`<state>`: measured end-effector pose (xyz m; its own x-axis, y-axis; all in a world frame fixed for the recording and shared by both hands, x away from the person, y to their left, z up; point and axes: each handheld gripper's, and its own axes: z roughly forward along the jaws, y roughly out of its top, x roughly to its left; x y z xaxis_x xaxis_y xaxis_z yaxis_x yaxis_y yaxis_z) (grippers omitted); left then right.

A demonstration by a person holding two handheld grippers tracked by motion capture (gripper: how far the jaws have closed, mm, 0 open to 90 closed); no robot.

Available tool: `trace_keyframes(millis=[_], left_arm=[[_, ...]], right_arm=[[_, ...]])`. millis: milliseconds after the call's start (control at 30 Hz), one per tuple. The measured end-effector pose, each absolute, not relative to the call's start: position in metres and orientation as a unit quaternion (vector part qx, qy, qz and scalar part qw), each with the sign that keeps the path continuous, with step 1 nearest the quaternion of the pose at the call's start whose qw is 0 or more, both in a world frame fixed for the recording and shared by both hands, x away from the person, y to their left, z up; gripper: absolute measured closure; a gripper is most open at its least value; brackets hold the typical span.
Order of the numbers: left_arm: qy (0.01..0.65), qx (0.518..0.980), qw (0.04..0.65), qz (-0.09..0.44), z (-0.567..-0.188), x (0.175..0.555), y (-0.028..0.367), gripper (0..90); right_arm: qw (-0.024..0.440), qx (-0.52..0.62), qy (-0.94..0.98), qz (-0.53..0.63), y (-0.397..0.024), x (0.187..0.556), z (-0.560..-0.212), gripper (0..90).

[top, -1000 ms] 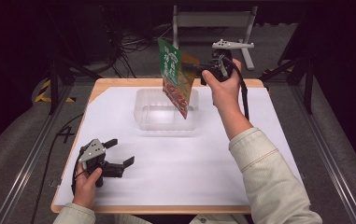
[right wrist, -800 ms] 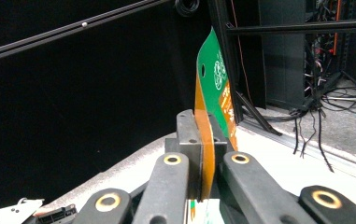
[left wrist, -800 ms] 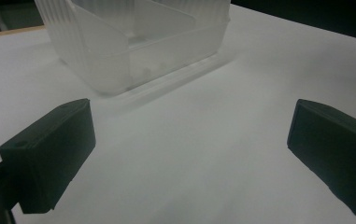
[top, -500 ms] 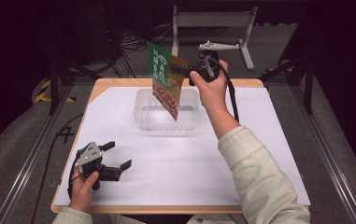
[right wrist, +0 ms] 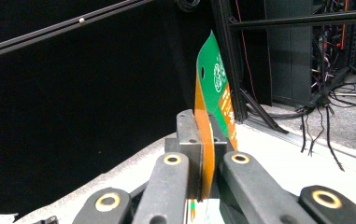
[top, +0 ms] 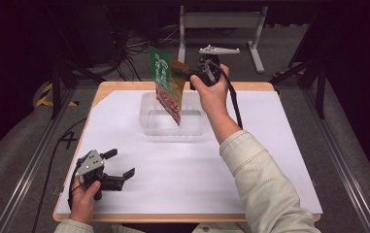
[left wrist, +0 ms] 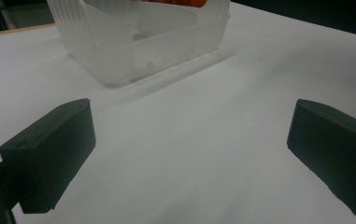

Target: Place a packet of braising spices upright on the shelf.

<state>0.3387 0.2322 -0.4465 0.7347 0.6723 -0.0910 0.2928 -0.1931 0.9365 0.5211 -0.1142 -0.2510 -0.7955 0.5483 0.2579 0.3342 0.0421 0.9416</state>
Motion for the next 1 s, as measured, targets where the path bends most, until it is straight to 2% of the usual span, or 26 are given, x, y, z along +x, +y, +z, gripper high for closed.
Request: trace_keyframes(millis=[1000], left_arm=[[0.316,0.755,0.547,0.175,-0.447,0.340,0.232,1.6]], right_arm=[[0.102,0.322,0.729,0.595,-0.102,0.531,-0.276,90.0]])
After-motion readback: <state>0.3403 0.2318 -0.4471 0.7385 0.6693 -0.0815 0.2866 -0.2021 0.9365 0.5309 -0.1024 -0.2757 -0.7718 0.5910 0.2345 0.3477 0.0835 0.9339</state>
